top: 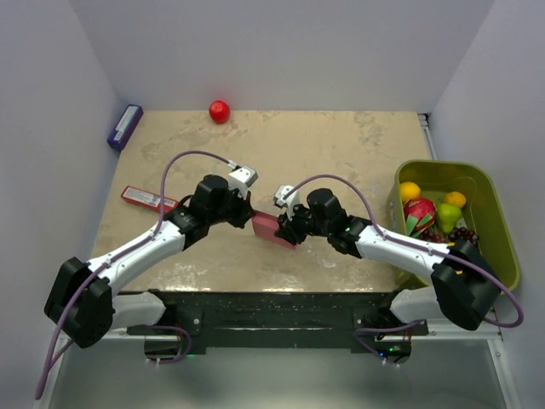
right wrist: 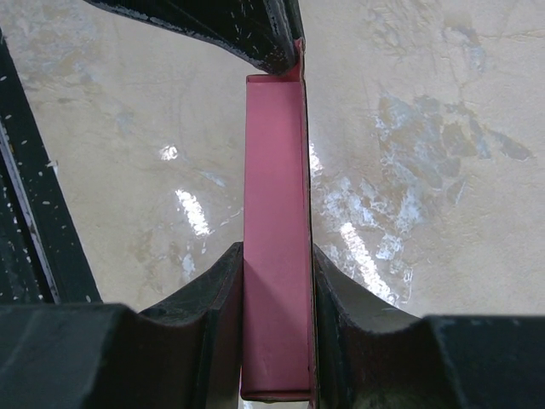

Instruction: Fold the paper box

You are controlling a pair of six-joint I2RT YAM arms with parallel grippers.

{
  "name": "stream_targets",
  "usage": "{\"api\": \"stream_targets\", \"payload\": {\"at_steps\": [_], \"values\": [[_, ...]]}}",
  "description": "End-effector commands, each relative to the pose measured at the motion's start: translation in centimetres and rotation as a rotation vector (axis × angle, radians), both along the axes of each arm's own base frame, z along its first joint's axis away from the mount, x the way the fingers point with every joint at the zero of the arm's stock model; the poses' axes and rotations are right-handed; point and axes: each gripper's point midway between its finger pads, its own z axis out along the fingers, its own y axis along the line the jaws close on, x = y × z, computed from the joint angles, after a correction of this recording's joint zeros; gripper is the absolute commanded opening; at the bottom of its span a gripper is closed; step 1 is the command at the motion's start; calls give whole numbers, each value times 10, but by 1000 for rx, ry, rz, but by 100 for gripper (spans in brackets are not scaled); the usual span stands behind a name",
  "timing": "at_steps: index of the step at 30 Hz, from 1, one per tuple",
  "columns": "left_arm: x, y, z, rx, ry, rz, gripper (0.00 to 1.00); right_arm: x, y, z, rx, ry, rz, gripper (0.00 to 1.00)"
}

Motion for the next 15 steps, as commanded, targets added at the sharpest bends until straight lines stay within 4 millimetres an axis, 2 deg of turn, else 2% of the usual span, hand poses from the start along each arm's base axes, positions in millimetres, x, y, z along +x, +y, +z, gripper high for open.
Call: {"api": "stream_targets", "payload": {"at_steps": [1,2,3,5,7,8,15], "values": [[-5,-18,7,-115,3,57,0,20,-2,2,3,-83,-80,16],[-10,-19,-1,-100,17,56,0,20,-4,-2,1,-82,-84,16],[-7,-22,3,-118,-8,60,0,21,-3,0,10,-89,-89,16],[-11,-21,-7,-106,-3,87,0,23,-6,-6,-2,-92,-111,16],[-11,-22,-9,-116,-24,98,0,25,-8,-6,-2,-105,-125,16],[-17,-21,-19,-104,-19,96,0,24,-8,-10,-6,-101,-124,16],[-20,-30,-18,-151,-97,82,0,22,-5,-22,-13,-77,-104,16]]}}
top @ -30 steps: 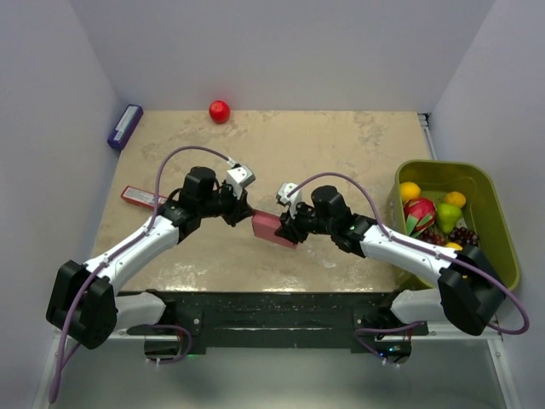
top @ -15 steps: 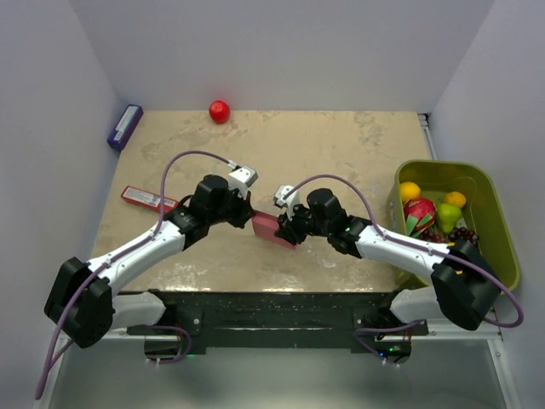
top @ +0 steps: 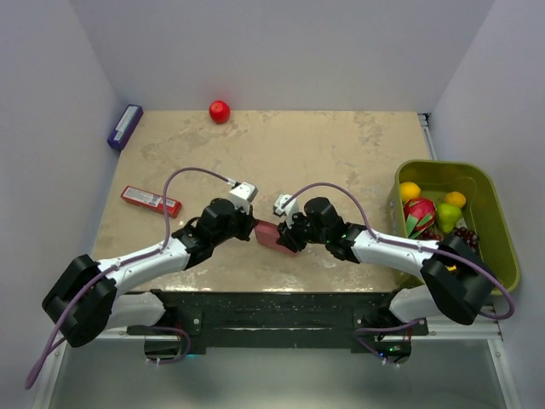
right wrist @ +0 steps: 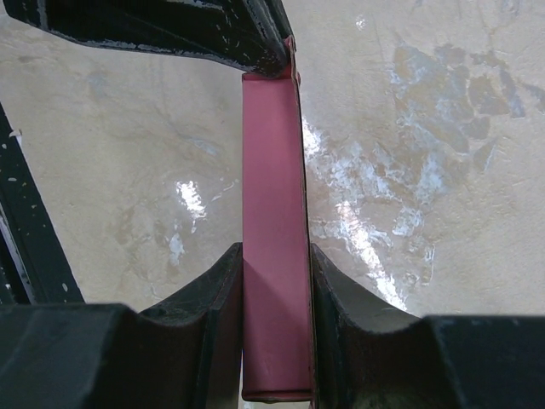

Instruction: Fold the paper box

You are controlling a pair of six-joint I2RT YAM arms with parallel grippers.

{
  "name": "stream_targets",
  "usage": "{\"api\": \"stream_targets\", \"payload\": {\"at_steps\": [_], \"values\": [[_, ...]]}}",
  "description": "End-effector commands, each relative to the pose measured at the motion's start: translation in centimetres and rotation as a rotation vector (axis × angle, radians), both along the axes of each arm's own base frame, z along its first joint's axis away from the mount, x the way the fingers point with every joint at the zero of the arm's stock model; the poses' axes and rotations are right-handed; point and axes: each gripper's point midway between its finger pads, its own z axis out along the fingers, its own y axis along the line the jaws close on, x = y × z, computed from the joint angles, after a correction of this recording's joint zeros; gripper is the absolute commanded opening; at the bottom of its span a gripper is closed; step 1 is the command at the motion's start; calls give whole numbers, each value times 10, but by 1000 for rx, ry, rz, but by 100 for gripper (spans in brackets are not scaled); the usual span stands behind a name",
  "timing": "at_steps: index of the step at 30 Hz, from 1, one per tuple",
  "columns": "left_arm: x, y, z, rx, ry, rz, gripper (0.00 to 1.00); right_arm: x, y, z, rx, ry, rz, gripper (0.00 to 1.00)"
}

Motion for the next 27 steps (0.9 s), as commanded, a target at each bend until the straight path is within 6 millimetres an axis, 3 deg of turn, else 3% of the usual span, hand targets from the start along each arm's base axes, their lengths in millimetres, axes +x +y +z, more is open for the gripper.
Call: {"api": "stream_targets", "payload": {"at_steps": [1,12,27], "values": [[-11,-21,17,-107,-57,-51,0,28,2,12,35,-90,-81,16],[-22,-19,0,-102,-83,-61,0,28,1,3,15,-81,-76,16],[-33,3,-35,-22,-106,-40,0,25,2,-2,5,-66,-62,16]]}}
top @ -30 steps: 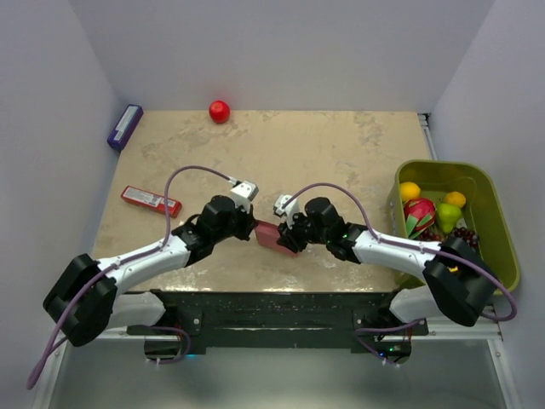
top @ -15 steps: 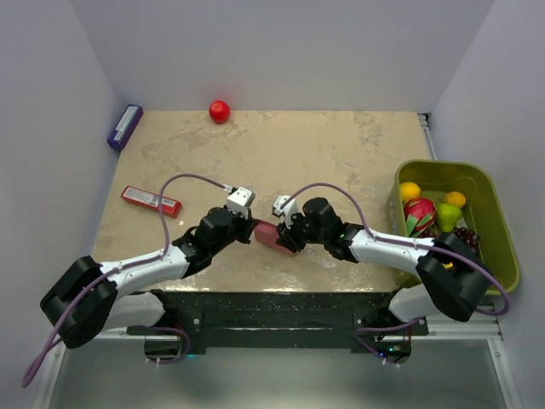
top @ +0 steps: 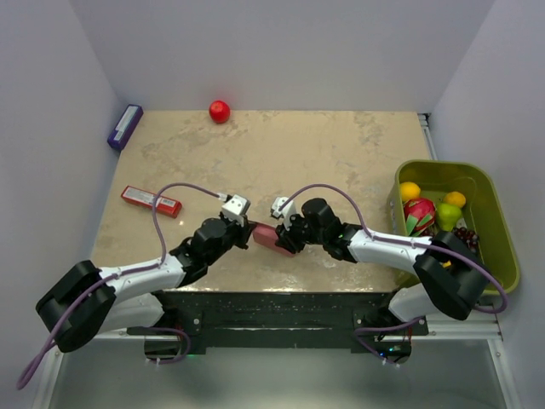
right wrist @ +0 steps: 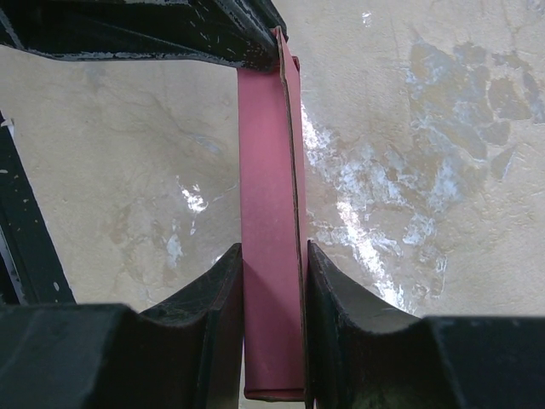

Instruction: Fold the paper box

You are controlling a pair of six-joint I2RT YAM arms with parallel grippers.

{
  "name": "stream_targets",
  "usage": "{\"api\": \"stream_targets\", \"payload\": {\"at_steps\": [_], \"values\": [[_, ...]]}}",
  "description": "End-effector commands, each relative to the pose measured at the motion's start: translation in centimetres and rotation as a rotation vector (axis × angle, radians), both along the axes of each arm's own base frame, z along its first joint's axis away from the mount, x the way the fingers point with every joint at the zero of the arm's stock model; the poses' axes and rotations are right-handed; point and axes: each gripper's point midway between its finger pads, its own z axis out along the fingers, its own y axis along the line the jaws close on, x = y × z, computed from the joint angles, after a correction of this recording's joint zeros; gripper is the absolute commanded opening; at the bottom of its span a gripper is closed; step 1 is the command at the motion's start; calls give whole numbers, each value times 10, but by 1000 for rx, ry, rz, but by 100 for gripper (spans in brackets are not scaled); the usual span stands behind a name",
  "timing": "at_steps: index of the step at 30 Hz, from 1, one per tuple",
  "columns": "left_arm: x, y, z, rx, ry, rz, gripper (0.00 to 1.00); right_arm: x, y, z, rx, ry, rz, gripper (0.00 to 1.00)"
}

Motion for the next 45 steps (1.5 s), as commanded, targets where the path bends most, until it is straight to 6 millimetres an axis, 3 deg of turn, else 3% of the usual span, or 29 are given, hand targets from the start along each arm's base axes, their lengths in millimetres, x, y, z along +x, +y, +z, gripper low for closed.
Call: {"api": "stream_targets", "payload": {"at_steps": [1,11,18,21,25,30,32,37,45], "values": [[-25,-2,-34,71,73,-77,0,26,-2,10,20,-69,-90,16],[-29,15,-54,126,84,-10,0,24,-4,16,35,-81,-89,18],[-29,21,-53,117,79,27,0,22,-5,22,49,-78,-102,22],[-29,16,-50,136,66,26,0,25,-8,29,47,-66,-141,32],[-28,11,-51,195,66,32,0,24,-15,46,63,-43,-199,61],[-27,5,-49,242,55,50,0,25,-28,68,98,-11,-322,80],[-27,3,-50,265,56,54,0,23,-35,77,117,4,-372,80],[-29,-2,-52,283,76,61,0,13,-63,69,51,70,-494,78],[-29,-4,-54,303,100,85,0,-17,-76,61,57,161,-492,65]]}}
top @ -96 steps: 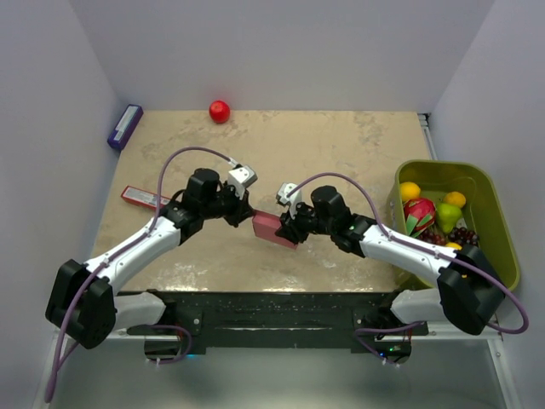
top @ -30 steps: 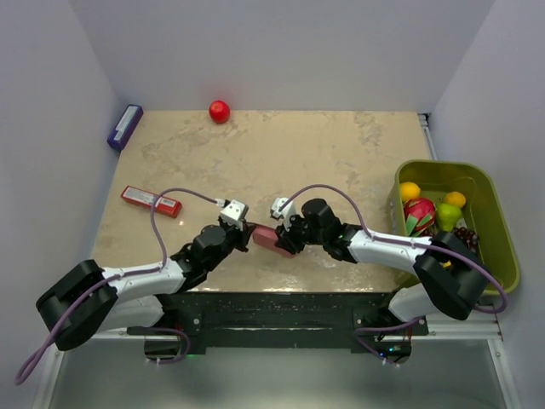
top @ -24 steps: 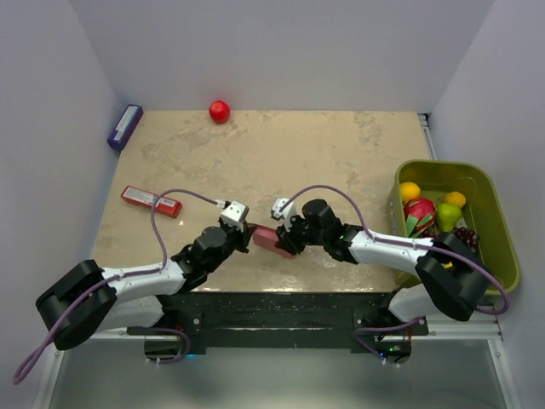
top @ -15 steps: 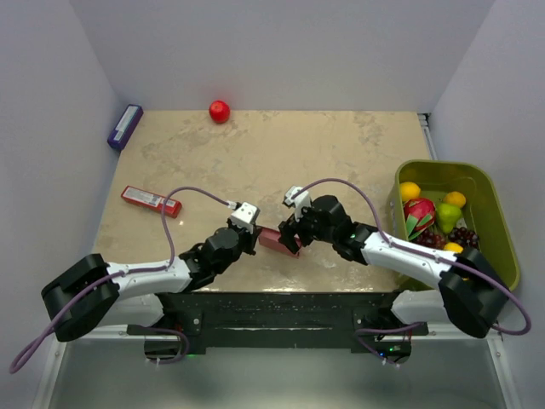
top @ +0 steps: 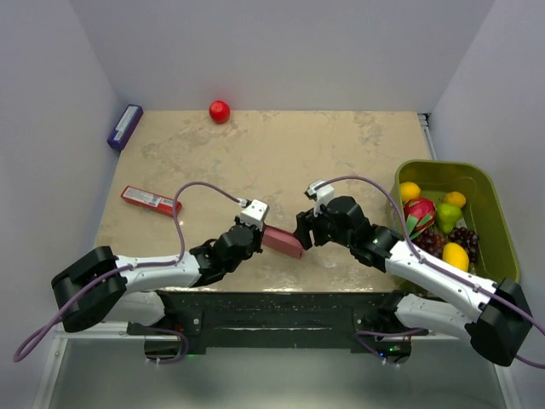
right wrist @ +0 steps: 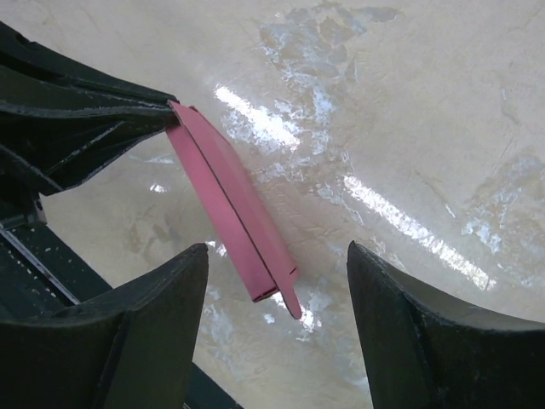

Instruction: Fold the paper box

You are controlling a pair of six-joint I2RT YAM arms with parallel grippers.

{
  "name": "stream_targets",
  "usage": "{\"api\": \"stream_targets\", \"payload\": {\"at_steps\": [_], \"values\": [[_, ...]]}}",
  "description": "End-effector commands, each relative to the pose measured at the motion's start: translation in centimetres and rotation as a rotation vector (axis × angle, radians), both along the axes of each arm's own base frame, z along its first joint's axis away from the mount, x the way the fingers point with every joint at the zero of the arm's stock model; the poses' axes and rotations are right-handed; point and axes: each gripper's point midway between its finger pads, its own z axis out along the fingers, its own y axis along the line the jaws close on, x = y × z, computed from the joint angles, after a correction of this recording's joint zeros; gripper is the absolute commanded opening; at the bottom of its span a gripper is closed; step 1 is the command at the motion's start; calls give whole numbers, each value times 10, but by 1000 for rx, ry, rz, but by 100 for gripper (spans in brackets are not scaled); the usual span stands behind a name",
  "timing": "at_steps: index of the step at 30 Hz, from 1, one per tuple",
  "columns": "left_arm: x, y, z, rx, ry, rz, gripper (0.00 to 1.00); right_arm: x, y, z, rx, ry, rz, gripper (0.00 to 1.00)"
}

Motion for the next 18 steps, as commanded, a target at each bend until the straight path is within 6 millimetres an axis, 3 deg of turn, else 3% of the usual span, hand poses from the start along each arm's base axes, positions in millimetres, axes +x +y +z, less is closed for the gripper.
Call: {"api": "stream_targets", "payload": {"at_steps": [1,18], "values": [[-22,21,-52,178,140,-1,0,-17,-10,-12,0,87,-24,63],[-22,19,-52,185,147,4,0,-33,-10,-36,-5,179,-46,48]]}}
